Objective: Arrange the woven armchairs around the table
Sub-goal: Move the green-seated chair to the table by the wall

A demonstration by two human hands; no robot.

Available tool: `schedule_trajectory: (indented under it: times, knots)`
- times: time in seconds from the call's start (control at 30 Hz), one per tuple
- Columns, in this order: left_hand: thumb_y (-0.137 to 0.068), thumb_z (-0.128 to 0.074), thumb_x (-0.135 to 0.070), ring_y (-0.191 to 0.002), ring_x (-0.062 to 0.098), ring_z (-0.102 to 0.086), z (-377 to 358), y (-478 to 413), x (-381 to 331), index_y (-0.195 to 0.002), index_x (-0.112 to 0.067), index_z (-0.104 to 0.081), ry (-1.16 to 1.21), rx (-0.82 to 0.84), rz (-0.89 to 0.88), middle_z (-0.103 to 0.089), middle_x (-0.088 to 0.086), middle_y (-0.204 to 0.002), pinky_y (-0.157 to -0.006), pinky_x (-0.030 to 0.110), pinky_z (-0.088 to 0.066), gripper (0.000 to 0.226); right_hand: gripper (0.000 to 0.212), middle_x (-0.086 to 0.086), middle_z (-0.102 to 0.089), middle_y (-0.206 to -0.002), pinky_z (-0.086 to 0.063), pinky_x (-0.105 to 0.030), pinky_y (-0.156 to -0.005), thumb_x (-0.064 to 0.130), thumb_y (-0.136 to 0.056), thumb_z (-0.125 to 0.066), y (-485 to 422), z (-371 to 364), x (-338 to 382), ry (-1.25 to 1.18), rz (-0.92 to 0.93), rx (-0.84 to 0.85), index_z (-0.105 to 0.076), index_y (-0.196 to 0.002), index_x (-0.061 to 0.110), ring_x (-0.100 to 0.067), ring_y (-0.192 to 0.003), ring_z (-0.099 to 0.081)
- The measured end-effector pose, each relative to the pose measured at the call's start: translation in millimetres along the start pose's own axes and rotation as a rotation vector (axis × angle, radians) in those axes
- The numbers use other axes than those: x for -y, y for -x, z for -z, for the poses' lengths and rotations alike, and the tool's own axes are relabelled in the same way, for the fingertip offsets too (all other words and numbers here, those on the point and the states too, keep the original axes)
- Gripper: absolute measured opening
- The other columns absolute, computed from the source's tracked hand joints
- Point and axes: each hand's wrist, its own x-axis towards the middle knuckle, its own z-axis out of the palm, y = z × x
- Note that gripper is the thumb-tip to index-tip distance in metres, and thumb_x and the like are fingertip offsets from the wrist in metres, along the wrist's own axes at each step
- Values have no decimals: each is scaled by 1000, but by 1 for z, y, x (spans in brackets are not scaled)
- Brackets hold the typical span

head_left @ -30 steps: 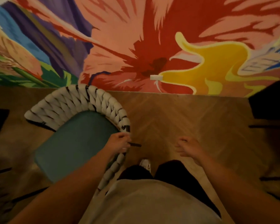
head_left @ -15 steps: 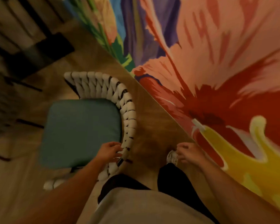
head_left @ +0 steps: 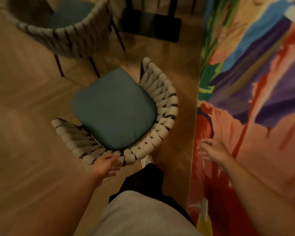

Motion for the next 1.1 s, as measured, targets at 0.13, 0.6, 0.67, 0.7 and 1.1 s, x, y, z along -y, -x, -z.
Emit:
schedule_trajectory:
  times: [0.13, 0.6, 0.67, 0.7, 1.1]
  knots:
    - [-105, -50, -21, -96, 28, -71, -9, -9, 12, -116, -16, -66, 167, -161, 32, -74, 10, -106, -82, 42, -55, 21, 33, -17, -66, -122, -53, -45, -97, 15, -104, -51, -59, -2, 62, 94, 68, 99, -56, -135, 6, -33, -109, -67]
    - [-95, -67, -17, -70, 15, -58, -41, -35, 37, -114, -12, -53, 911, -828, 226, -59, 11, -96, -65, 33, -53, 24, 68, -11, -49, -146, -59, -48, -84, 26, -96, -63, -206, -55, 149, 283, 79, 242, -28, -154, 27, -32, -119, -60]
    - [-95, -69, -20, -85, 19, -63, -51, -40, 38, -133, -12, -49, 961, -747, 228, -62, 10, -111, -77, 41, -57, 44, 64, -10, -55, -138, -57, -48, -89, 26, -92, -67, -224, -61, 150, 280, 51, 242, -35, -148, 20, -31, -115, -61]
    - [-95, -69, -19, -91, 21, -65, -54, -43, 37, -138, -12, -48, 979, -713, 220, -64, 9, -115, -79, 42, -57, 48, 62, -11, -56, -135, -56, -49, -92, 25, -91, -68, -230, -64, 150, 266, 43, 238, -38, -145, 16, -31, -114, -60]
    - [-90, -69, -2, -113, 33, -68, -61, -79, 34, -140, -30, -51, 1283, -711, 36, -67, 9, -130, -86, 59, -58, 60, 45, -12, -67, -121, -57, -53, -94, 12, -85, -76, -252, -86, 134, -39, 4, 102, -58, -126, 17, -30, -105, -67]
